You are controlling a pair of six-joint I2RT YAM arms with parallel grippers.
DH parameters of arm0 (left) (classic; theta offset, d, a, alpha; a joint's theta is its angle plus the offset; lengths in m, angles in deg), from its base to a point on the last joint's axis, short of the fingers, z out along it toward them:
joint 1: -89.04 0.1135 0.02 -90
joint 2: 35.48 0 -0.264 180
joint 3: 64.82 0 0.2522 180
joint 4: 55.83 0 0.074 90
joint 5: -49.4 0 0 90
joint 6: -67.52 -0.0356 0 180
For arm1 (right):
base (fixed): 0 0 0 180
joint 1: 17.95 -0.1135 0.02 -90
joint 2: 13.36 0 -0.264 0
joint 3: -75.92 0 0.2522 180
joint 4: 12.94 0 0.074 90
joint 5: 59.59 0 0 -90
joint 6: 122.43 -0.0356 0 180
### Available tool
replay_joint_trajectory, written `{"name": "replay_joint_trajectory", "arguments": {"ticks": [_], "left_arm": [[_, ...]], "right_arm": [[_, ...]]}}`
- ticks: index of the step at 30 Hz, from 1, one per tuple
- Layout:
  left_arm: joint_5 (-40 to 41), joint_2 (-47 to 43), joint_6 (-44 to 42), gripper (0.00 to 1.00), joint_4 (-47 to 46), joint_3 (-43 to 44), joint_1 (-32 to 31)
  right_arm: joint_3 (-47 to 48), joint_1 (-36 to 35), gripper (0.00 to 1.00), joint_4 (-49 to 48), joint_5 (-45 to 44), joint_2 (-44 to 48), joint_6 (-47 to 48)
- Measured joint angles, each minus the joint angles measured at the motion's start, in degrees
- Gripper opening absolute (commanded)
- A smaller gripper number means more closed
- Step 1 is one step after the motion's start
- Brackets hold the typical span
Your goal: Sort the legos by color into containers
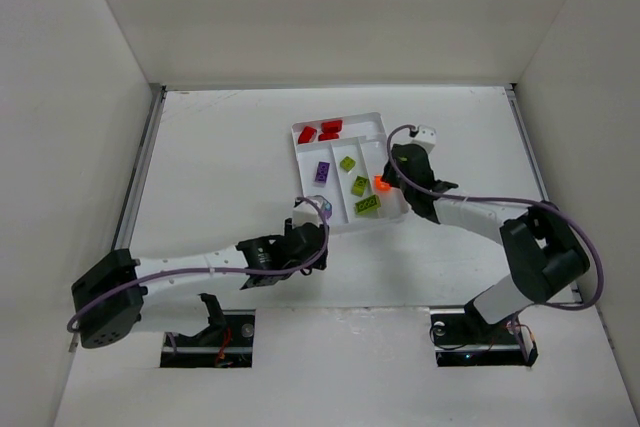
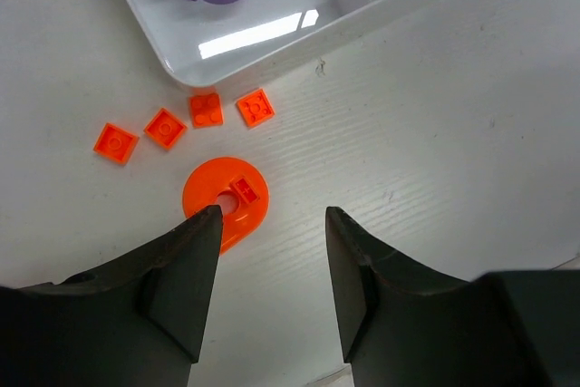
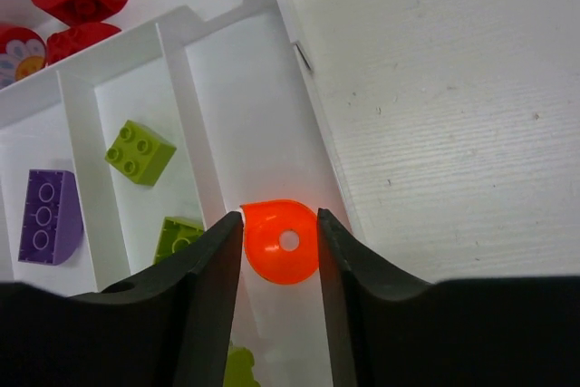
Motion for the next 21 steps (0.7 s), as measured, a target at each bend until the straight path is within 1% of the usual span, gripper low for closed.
{"name": "replay_joint_trajectory", "arguments": {"ticks": [6, 9, 12, 18, 21], "left_arm": [[1.0, 2.0, 0.8, 0.45, 1.1, 0.0, -0.7], [2.3, 2.5, 1.9, 0.50, 2.0, 0.0, -0.7], [3.0, 3.3, 2.9, 0.51, 2.6, 0.0, -0.7], [3.7, 5.6, 6.1, 0.46, 2.8, 0.0, -0.9], [4.3, 6.5, 8.3, 0.46, 3.0, 0.0, -1.0]], "right_arm": [[0.0, -0.2, 0.50, 0.2, 0.5, 4.2, 0.5], [-0.2, -1.1, 0.51, -0.1, 1.0, 7.7, 0.5], [-1.5, -2.8, 0.52, -0.6, 1.6, 10.0, 0.6], [-4.7, -4.2, 0.53, -0.9, 3.2, 10.4, 0.6], [-5.1, -4.2, 0.52, -1.2, 4.3, 10.4, 0.6]]}}
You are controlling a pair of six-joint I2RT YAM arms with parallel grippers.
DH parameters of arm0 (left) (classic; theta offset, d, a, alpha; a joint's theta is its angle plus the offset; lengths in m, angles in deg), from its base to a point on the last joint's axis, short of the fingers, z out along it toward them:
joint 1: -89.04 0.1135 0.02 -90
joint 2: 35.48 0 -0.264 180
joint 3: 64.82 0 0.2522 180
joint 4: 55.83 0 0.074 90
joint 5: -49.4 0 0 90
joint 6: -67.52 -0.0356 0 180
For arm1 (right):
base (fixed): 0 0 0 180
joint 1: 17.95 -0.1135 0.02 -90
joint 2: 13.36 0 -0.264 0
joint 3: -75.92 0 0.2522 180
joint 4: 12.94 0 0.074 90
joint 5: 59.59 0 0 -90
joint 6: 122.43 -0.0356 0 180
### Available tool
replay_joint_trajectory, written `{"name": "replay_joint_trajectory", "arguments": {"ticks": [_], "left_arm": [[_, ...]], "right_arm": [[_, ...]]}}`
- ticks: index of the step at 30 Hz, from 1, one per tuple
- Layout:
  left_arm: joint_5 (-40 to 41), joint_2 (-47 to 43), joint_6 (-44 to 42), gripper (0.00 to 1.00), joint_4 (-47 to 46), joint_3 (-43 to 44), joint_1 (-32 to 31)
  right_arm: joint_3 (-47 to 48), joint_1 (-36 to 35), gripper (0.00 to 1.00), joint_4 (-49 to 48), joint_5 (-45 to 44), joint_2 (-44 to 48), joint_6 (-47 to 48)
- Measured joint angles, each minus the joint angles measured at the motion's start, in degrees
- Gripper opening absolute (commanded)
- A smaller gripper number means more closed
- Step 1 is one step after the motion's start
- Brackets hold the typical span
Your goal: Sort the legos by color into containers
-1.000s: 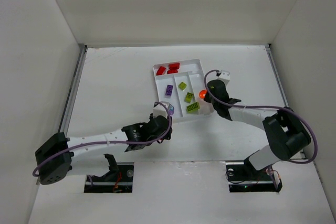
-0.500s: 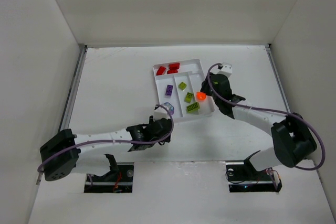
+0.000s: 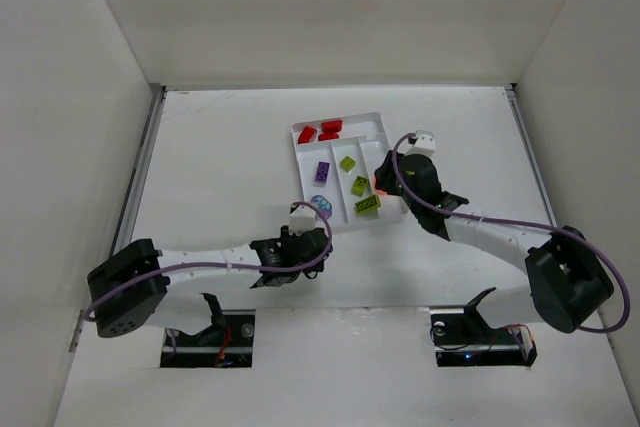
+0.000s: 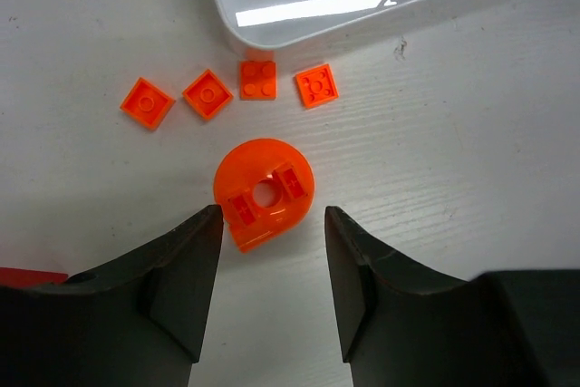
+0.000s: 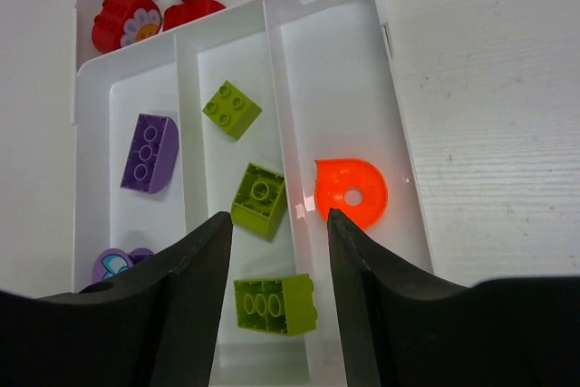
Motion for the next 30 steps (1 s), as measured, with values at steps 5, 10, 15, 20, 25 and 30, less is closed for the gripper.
{"name": "replay_joint_trajectory", "arguments": {"ticks": [5, 10, 15, 20, 25, 30], "left_arm": [[1.3, 1.0, 2.5, 0.46, 0.6, 0.0, 0.0], [2.4, 2.5, 3.3, 0.46, 0.5, 0.0, 0.0], [3.2, 3.8, 3.5, 0.45, 0.1, 0.0, 0.0], [3.6, 3.9, 3.7, 0.45, -1.1, 0.0, 0.0], [3.8, 4.7, 3.6, 0.44, -2.0, 0.1, -0.1], [4.7, 6.2, 2.4, 0.37, -2.2, 1.0, -0.4]], "right_arm": [[-0.1, -0.3, 0.52, -0.8, 1.1, 0.0, 0.0], [-0.2, -1.9, 0.52, -2.1, 2.2, -0.6, 0.0], [-0.2, -3.6, 0.52, -2.4, 3.2, -1.7, -0.1], [-0.2, -3.9, 0.52, -2.7, 4.0, -1.8, -0.1], [-0.2, -3.9, 0.52, -2.7, 4.5, -1.8, -0.1], [-0.2, -3.9, 0.52, -2.7, 4.6, -1.8, -0.1]]}}
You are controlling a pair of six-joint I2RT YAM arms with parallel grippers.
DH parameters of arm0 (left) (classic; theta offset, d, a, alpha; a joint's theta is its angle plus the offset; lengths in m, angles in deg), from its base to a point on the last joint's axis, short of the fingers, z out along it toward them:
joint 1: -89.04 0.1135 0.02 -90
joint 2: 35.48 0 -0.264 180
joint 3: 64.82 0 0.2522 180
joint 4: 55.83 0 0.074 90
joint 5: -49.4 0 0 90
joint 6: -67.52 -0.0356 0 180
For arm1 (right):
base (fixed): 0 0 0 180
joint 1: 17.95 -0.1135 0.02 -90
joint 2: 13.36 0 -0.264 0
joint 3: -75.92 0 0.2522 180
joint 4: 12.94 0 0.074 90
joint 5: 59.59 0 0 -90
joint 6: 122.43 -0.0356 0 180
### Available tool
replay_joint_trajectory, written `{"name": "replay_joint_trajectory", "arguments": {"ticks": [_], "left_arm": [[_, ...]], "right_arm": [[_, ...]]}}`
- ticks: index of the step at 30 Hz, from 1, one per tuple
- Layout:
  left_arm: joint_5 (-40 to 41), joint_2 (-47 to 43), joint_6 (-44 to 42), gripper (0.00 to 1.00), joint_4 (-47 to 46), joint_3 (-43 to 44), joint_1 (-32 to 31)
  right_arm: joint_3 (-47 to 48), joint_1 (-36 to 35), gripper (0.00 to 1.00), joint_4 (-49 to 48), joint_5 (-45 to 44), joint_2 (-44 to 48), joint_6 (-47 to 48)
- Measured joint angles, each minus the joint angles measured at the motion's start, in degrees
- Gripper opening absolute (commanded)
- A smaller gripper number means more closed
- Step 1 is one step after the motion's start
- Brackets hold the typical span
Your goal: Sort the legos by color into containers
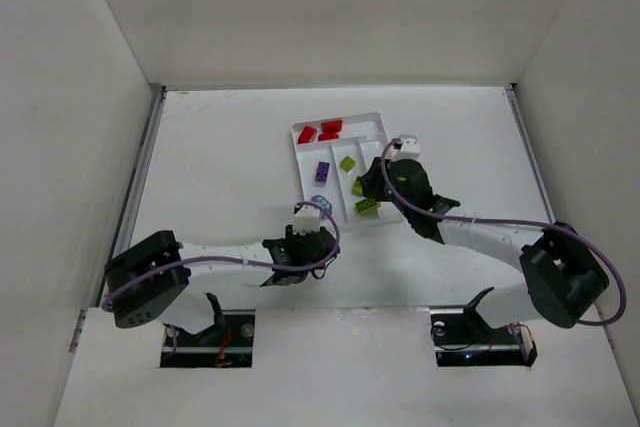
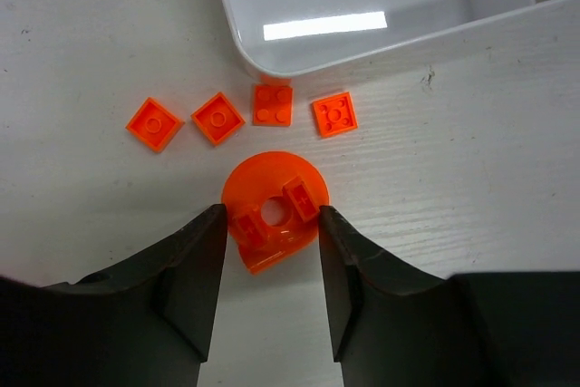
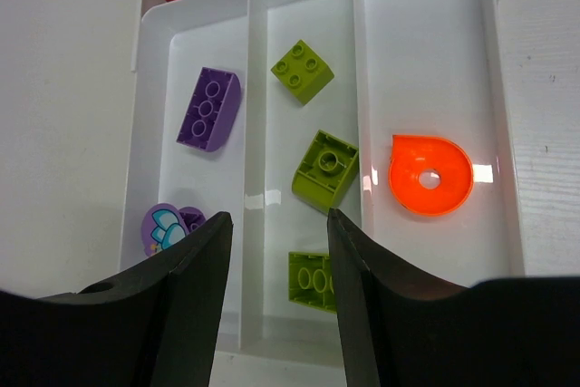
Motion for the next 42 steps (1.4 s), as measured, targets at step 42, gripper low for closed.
{"name": "replay_joint_trajectory", "arguments": {"ticks": [42], "left_arm": [[-5.7, 11.7, -14.7, 0.18, -4.4, 31.8, 6.3]], "right_arm": [[-14.0, 16.2, 0.64, -4.3, -5.1, 16.9, -11.2]]}}
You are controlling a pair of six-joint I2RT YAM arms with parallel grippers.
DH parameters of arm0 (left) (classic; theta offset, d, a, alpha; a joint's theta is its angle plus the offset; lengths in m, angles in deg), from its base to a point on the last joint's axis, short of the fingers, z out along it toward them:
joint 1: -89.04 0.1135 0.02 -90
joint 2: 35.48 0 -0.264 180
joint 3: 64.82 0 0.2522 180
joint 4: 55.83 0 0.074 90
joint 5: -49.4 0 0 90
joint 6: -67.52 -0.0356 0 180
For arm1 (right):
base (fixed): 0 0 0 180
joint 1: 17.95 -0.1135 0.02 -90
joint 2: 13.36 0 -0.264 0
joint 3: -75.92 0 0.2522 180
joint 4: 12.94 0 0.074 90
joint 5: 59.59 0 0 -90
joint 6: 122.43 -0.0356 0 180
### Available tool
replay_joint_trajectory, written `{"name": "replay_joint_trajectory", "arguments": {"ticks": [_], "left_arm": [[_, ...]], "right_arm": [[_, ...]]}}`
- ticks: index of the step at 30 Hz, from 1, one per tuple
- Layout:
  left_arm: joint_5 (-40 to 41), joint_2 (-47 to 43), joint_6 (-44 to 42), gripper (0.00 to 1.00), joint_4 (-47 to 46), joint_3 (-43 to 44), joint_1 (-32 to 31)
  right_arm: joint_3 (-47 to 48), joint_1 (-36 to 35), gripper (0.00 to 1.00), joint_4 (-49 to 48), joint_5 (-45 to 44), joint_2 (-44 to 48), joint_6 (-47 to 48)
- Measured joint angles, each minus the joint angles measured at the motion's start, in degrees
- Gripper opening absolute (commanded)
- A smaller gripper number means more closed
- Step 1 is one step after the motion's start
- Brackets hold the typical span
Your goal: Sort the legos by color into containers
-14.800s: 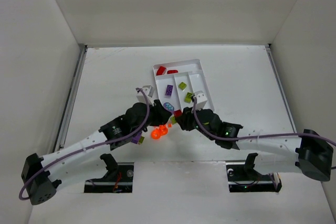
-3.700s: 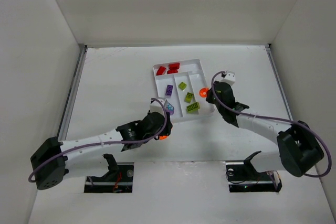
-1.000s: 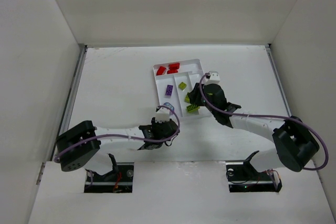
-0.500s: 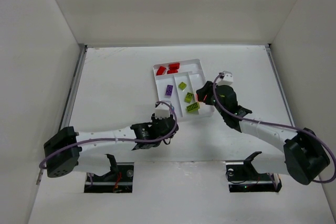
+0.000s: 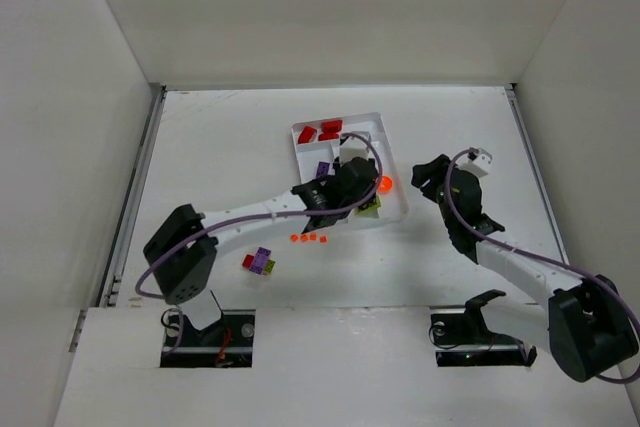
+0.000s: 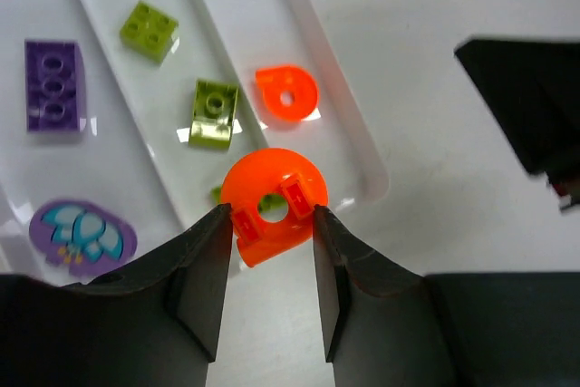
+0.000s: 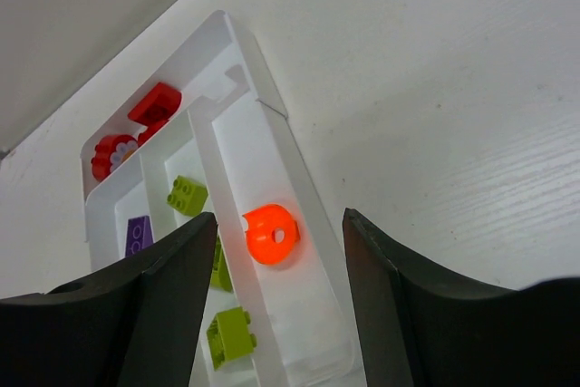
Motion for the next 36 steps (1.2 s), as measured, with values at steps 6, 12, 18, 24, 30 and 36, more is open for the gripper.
{"name": "replay_joint_trajectory", "arguments": {"ticks": [6, 12, 18, 24, 30, 36], "left_arm": [[-4.8, 16.5, -2.7, 0.19, -2.0, 13.9, 6.5], [-7.8, 28.7, -3.7, 0.27, -0.7, 24.6, 9.6], [-8.7, 32.9, -4.2, 0.50, 0.2, 30.3, 10.6], [-9.0, 32.7, -4.4, 0.58, 0.1, 30.6, 10.6], [-9.8, 21.0, -3.9, 0.54, -1.3, 19.1, 11.4], [-9.5, -5.6, -2.5, 0.49, -5.6, 1.6, 13.9]], "right_arm": [[-1.4, 0.5, 0.64, -0.9, 0.0, 1.2, -1.6], [-2.0, 0.5, 0.64, -2.0, -0.2, 2.9, -2.7], [-2.1, 0.5, 0.64, -2.2, -0.2, 3.0, -3.0], [-2.1, 0.5, 0.63, -2.2, -1.1, 3.0, -3.0], [-2.1, -1.2, 0.35, -2.6, -2.1, 3.2, -1.7], [-0.7, -10.8, 0.26, -3.0, -2.6, 2.5, 3.3]]}}
